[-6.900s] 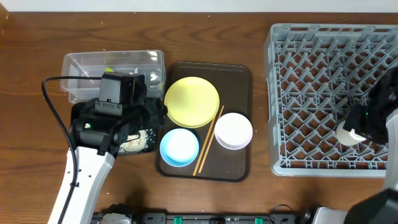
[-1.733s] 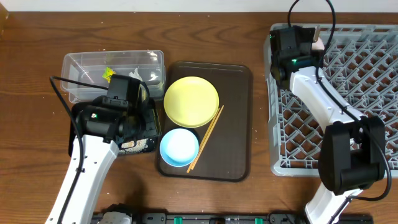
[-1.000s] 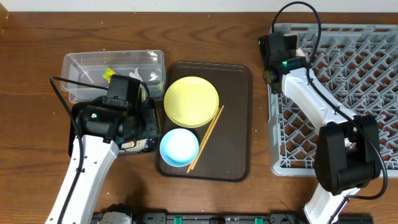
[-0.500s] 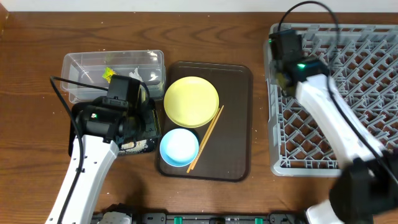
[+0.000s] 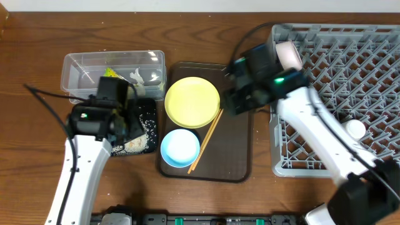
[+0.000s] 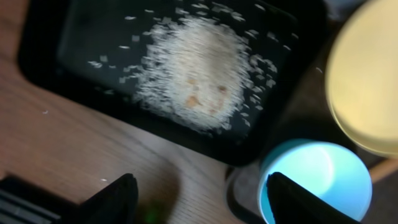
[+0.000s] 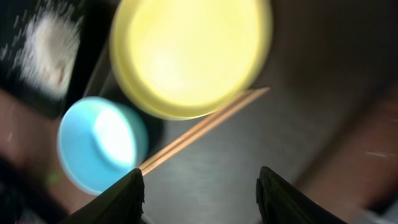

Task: Sort waste into correct bins and load items into the dishwasher rack
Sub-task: 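Reach right gripper to the brown tray and grasp the light-blue bowl rim, then carry the blue bowl to the rack and set it upright with right gripper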

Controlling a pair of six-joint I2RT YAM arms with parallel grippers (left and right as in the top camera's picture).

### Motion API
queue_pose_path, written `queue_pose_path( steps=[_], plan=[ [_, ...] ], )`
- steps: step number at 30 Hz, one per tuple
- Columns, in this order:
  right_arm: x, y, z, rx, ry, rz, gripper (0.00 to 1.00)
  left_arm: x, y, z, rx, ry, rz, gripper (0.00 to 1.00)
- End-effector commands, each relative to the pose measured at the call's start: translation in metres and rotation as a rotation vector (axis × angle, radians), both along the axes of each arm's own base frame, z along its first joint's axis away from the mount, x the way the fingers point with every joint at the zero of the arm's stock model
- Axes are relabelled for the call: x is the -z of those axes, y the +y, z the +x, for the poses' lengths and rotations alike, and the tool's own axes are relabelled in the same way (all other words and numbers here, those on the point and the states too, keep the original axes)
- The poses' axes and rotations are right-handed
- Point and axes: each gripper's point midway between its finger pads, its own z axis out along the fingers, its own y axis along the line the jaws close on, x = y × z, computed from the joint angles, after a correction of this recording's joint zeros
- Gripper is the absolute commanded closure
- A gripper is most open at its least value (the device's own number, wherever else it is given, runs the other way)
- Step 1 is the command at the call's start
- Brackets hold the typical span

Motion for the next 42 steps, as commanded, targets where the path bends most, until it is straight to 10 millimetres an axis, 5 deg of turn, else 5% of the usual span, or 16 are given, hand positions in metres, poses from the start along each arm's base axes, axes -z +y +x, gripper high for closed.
queue_pose_path(
  steps=[1, 7, 18, 27, 35, 39, 42],
  plan=[
    [0.019, 0.034, -0.028, -0.109, 0.075, 0.01, 0.43, -0.002, 0.02, -0.002, -0.097, -0.002, 0.028, 0.27],
    [0.068, 0.063, -0.06, -0.123, 0.193, -0.091, 0.5, -0.001, 0.031, -0.008, -0.147, 0.016, 0.028, 0.25],
    [0.12, 0.076, -0.071, -0.083, 0.227, -0.21, 0.73, -0.001, 0.031, -0.008, -0.147, 0.016, 0.028, 0.25],
    [0.122, 0.068, -0.068, -0.056, 0.214, -0.249, 0.94, -0.001, 0.031, -0.008, -0.147, 0.016, 0.028, 0.25],
    [0.119, 0.068, -0.066, -0.051, 0.211, -0.245, 0.99, -0.001, 0.031, -0.008, -0.147, 0.016, 0.028, 0.25],
    [0.098, 0.059, -0.048, -0.015, 0.177, -0.207, 0.99, -0.001, 0.031, -0.008, -0.147, 0.016, 0.028, 0.25],
    [0.061, 0.047, -0.027, 0.009, 0.096, -0.142, 0.99, -0.001, 0.031, -0.008, -0.147, 0.016, 0.028, 0.25]
  ],
)
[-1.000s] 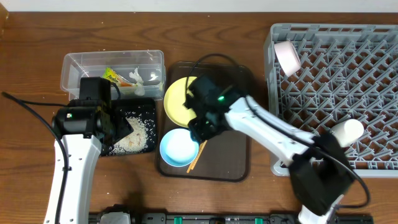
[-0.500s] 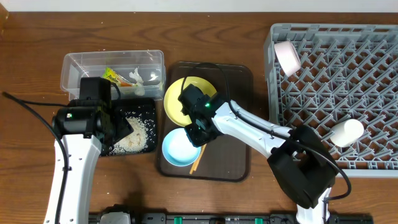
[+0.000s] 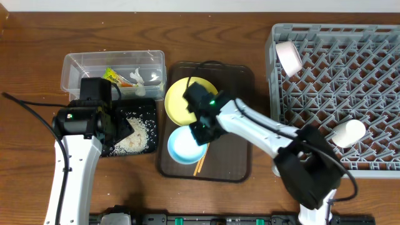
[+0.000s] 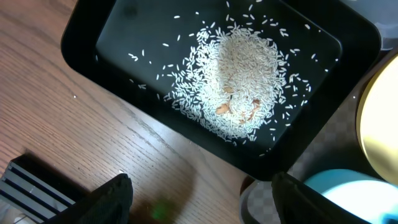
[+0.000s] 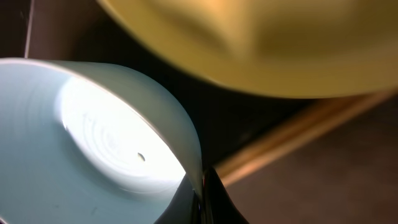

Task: Sort waste into correct bins and load items into the dishwasher rack
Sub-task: 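Carry the blue bowl to the rack and set it upright with right gripper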

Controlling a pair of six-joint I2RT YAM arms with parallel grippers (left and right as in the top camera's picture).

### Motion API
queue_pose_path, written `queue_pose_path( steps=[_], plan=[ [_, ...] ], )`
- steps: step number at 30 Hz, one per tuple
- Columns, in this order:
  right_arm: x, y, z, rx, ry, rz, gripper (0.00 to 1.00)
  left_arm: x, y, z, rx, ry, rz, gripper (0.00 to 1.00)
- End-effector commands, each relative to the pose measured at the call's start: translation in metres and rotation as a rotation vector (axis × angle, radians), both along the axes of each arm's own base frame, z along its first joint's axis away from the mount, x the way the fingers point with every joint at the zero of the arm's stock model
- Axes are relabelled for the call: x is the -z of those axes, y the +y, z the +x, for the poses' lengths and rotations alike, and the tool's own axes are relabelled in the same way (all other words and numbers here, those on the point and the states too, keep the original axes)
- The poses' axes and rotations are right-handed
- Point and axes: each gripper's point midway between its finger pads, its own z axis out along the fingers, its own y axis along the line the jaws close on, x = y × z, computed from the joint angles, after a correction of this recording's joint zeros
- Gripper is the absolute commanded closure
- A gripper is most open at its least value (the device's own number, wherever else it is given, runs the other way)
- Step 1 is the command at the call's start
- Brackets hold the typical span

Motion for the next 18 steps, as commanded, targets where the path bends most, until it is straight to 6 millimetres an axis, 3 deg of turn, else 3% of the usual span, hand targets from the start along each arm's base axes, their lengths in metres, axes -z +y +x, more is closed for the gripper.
queue_pose_path(
  steps=[1, 3, 6, 13, 18],
  plan=[
    [-0.062, -0.016, 0.036, 0.036, -0.151, 0.101, 0.99, -0.002, 0.004, 0.0, -0.021, -0.002, 0.016, 0.25],
    [-0.084, -0.031, 0.05, 0.072, -0.217, 0.116, 0.99, -0.002, 0.004, 0.0, -0.021, -0.003, 0.016, 0.25],
    [-0.117, -0.071, 0.077, 0.166, -0.348, 0.084, 0.99, -0.002, 0.004, 0.0, -0.02, -0.003, 0.017, 0.25],
    [-0.175, -0.203, 0.132, 0.438, -0.674, -0.226, 0.99, -0.002, 0.004, 0.0, -0.021, -0.003, 0.017, 0.25],
    [-0.208, -0.294, 0.149, 0.671, -0.852, -0.527, 0.99, -0.002, 0.004, 0.0, -0.021, -0.004, 0.017, 0.25]
  ],
)
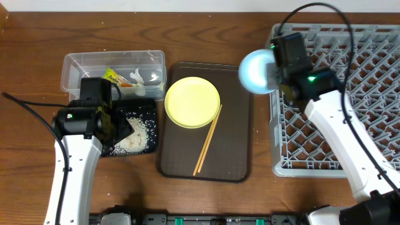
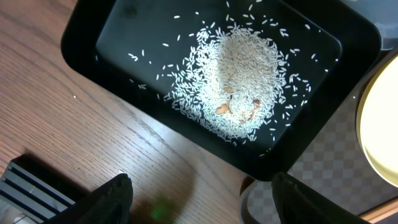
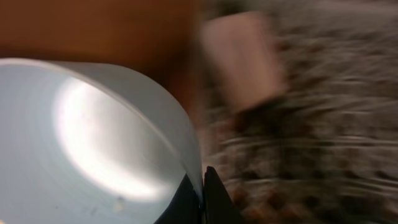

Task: Sort waste into correct bins and load items into the dishwasher rack
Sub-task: 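Carry the blue bowl to the rack and set it upright with right gripper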

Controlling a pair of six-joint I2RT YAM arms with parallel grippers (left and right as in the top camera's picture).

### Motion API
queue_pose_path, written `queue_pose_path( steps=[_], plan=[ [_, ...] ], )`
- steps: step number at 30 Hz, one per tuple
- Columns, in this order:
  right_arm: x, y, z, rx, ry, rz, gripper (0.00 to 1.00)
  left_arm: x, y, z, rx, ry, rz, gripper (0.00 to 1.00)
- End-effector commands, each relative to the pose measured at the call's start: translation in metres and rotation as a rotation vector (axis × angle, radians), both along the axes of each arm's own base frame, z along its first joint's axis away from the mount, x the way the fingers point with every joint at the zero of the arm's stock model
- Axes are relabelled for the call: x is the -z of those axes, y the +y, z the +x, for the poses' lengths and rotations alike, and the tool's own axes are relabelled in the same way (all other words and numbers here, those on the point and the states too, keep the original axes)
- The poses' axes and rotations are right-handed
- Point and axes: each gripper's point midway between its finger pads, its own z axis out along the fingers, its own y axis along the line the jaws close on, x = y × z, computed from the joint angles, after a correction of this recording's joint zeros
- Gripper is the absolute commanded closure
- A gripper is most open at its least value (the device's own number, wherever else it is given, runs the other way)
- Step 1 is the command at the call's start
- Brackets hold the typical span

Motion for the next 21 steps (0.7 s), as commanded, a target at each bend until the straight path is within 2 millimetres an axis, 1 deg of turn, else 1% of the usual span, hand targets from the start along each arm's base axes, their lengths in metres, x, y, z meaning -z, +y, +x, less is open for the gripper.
queue_pose_path(
  steps=[1, 3, 6, 9, 13, 15, 17, 21],
  plan=[
    [-0.039, -0.079, 0.007, 0.257, -0.132, -0.273, 0.99, -0.002, 0.004, 0.0, -0.02, -0.004, 0.016, 0.25],
    [-0.055, -0.104, 0.01, 0.329, -0.178, -0.356, 0.99, -0.002, 0.004, 0.0, -0.02, -0.004, 0.016, 0.25],
    [-0.072, -0.132, 0.015, 0.417, -0.234, -0.435, 0.99, -0.002, 0.004, 0.0, -0.02, -0.004, 0.016, 0.25],
    [-0.078, -0.153, 0.022, 0.433, -0.237, -0.498, 0.99, -0.002, 0.004, 0.0, -0.02, -0.004, 0.016, 0.25],
    [-0.074, -0.181, 0.031, 0.46, -0.208, -0.579, 0.99, -0.002, 0.004, 0.0, -0.02, -0.004, 0.016, 0.25],
    [-0.074, -0.198, 0.032, 0.525, -0.206, -0.627, 0.99, -0.002, 0.004, 0.0, -0.02, -0.004, 0.016, 0.25],
    [-0.071, -0.21, 0.033, 0.572, -0.202, -0.661, 0.99, -0.002, 0.004, 0.0, -0.02, -0.004, 0.016, 0.25],
    [-0.052, -0.227, 0.039, 0.605, -0.17, -0.675, 0.99, -0.002, 0.004, 0.0, -0.02, -0.003, 0.016, 0.25]
  ],
)
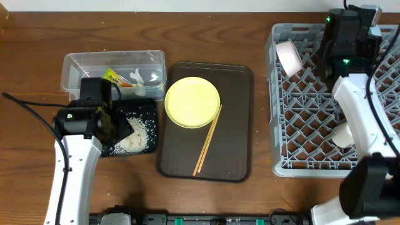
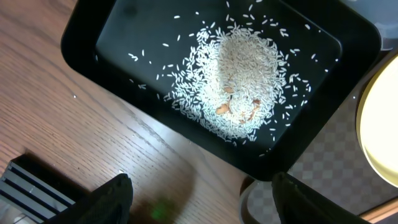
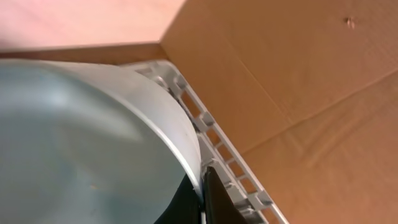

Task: Sort waste into correct bins and load items into the dishwasher rack
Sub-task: 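Carry the blue bowl to the rack and set it upright with right gripper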

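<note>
My right gripper (image 3: 202, 186) is shut on the rim of the light blue bowl (image 3: 93, 137), which fills the left of the right wrist view, above the far corner of the grey dishwasher rack (image 3: 211, 130). In the overhead view the right arm (image 1: 347, 37) hangs over the back of the rack (image 1: 325, 125) and hides the bowl. A yellow plate (image 1: 192, 102) and chopsticks (image 1: 208, 140) lie on the brown tray (image 1: 237, 150). My left gripper (image 2: 208, 202) stands open over the table beside the black tray of rice (image 2: 236, 81).
A clear bin (image 1: 112, 72) holding scraps of waste stands behind the black tray (image 1: 145, 109). In the rack a pink cup (image 1: 289, 56) lies at the back left and a white cup (image 1: 342, 134) nearer the front right. Cardboard shows beyond the rack's corner.
My right gripper, still shut on the blue bowl, has moved from the rack's left edge near the pink cup to the rack's far back. The left arm has not moved.
First my right gripper hung open above the brown tray, where the bowl stood beside the plate. Then it was shut on the bowl's rim on the tray. Then it held the bowl at the rack's left edge, and now over the rack's back corner.
</note>
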Controlling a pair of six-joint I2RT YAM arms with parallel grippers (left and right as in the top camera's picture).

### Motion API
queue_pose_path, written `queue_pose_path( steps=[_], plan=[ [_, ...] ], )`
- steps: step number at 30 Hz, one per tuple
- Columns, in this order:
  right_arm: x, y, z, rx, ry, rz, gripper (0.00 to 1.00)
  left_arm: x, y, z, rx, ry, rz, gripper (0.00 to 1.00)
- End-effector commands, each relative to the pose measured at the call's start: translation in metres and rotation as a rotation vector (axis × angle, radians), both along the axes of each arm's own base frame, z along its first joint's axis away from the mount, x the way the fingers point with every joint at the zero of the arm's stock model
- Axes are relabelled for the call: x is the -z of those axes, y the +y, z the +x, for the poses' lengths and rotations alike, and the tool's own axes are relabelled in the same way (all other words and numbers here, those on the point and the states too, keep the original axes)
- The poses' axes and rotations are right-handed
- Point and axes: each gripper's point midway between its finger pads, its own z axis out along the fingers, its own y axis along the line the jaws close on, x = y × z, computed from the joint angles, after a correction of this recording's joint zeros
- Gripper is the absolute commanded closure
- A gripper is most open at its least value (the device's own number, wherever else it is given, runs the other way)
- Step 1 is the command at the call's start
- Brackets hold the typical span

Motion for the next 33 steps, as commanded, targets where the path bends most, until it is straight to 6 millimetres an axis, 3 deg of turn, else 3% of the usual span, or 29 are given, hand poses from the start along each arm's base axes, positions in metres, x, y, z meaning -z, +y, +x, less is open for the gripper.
queue_pose_path(
  steps=[1, 6, 12, 26, 33],
  plan=[
    [0.006, -0.02, -0.003, 0.075, 0.044, -0.053, 0.99, -0.002, 0.004, 0.0, -0.02, -0.003, 0.016, 0.25],
    [0.04, -0.023, 0.005, 0.083, 0.124, -0.054, 0.99, -0.002, 0.004, 0.0, -0.019, -0.003, 0.013, 0.25],
    [0.07, -0.012, 0.01, 0.077, 0.169, -0.034, 0.99, -0.002, 0.004, 0.0, -0.019, -0.003, 0.013, 0.25],
    [0.092, 0.012, -0.002, 0.076, 0.207, 0.015, 0.99, -0.002, 0.004, 0.0, -0.019, -0.003, 0.013, 0.25],
    [0.11, 0.035, -0.001, -0.012, 0.282, 0.085, 0.86, -0.002, 0.004, 0.0, -0.019, -0.003, 0.013, 0.25]
  ],
)
